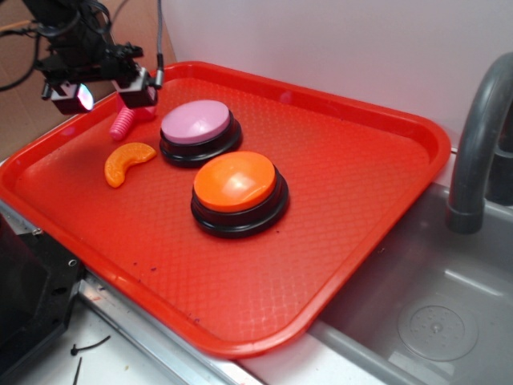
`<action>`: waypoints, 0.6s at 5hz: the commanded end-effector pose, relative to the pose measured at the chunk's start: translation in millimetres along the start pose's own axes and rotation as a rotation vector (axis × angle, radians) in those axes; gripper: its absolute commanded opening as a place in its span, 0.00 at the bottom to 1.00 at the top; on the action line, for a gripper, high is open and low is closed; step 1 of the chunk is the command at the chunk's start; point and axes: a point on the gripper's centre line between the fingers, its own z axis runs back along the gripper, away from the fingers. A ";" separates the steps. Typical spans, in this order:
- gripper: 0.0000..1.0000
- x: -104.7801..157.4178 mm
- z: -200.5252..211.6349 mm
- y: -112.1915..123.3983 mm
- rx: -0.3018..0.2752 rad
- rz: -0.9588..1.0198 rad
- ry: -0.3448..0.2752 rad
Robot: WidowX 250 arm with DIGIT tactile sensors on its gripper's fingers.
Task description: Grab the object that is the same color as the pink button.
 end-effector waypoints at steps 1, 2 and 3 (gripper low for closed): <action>1.00 27.3 -26.1 2.8 -0.023 -0.004 -0.013; 0.00 26.1 -36.5 4.9 -0.032 -0.010 0.005; 0.00 25.6 -36.5 6.1 -0.047 -0.009 0.007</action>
